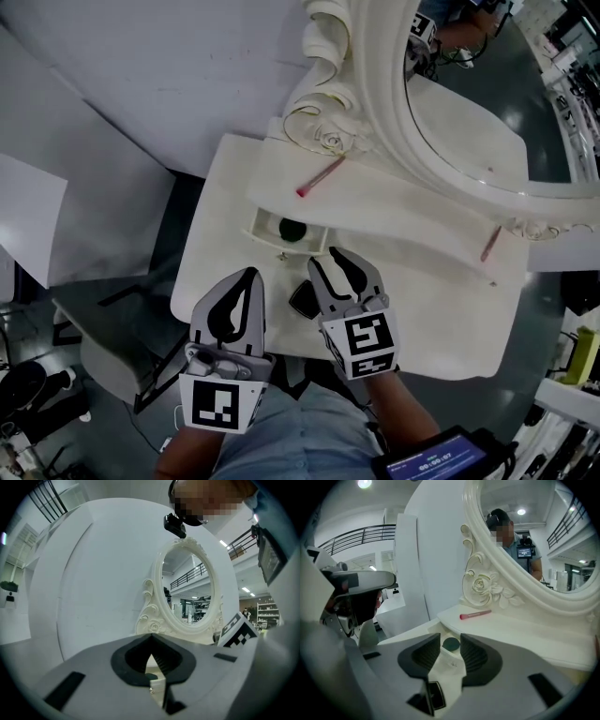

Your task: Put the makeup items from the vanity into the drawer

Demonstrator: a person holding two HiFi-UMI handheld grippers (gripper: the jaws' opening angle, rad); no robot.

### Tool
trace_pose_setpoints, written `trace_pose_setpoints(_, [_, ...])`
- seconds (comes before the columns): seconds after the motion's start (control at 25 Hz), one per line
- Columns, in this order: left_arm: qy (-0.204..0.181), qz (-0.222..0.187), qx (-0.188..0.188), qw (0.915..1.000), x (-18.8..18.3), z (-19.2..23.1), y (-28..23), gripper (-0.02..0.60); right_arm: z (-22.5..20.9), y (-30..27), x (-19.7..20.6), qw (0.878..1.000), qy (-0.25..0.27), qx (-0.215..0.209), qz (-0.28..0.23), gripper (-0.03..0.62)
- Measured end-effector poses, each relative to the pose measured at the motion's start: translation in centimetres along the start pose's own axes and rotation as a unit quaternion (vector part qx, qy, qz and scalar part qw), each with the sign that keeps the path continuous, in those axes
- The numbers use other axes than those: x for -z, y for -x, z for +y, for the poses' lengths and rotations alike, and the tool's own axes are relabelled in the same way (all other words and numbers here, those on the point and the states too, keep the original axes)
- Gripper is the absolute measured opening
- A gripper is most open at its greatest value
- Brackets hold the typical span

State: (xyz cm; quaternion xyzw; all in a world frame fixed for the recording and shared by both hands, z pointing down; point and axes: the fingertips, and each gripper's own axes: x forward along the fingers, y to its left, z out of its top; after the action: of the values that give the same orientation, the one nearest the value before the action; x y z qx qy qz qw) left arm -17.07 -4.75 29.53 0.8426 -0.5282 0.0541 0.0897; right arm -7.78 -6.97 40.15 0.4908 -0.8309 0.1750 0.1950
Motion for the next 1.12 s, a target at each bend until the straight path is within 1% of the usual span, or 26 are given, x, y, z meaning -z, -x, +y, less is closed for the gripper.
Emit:
trace_pose_setpoints(0.12, [-0.006,-0.010,0.002,0.9999,-0.4,-1.3,0.9,0.000,0.0,1.5,1.0,1.000,0.007,-0.008,0.003,0.133])
trace_pose_setpoints(0.24, [-0.033,-0.034,0.011,0.9988,-0.9,-2.3,1.8,0.000,0.9,2.5,1.5,1.000,0.011,-0.027,-0.001,0.144])
trace_pose_setpoints(0.36, [-0.036,-0.036,0.008,0.9987,-0.6,-3.0,2.6,0.000,1.8,3.3,2.3,0.999,0.018,-0.044,-0.001,0.161])
trace_pose_setpoints(0.44, [-0.033,-0.033,0.004,0.9989,-0.2,-3.3,3.0,0.000,2.7,3.5,3.0,0.998,0.021,-0.065,0.001,0.189])
trace_pose_setpoints(0.56, [-0.023,-0.021,0.000,0.9995,1.0,-3.6,3.6,0.000,4.3,3.5,5.0,0.994,0.029,-0.108,0.019,0.269])
trace_pose_setpoints(0.72, [-0.021,-0.003,-0.003,0.9998,2.8,-3.5,3.8,0.000,5.6,2.6,8.1,0.987,0.061,-0.138,0.053,0.316])
trace_pose_setpoints(0.88, [0.002,0.015,-0.012,0.9998,4.4,-2.9,4.1,0.000,5.9,1.4,11.1,0.982,0.084,-0.143,0.089,0.325])
trace_pose_setpoints(1.0, [-0.007,0.023,-0.010,0.9997,5.4,-2.3,3.9,0.000,5.6,0.5,12.6,0.981,0.088,-0.136,0.103,0.327])
trace_pose_setpoints(1.12, [0.009,0.039,-0.015,0.9991,6.4,-1.8,3.5,0.000,5.1,-0.2,13.3,0.981,0.092,-0.129,0.113,0.327])
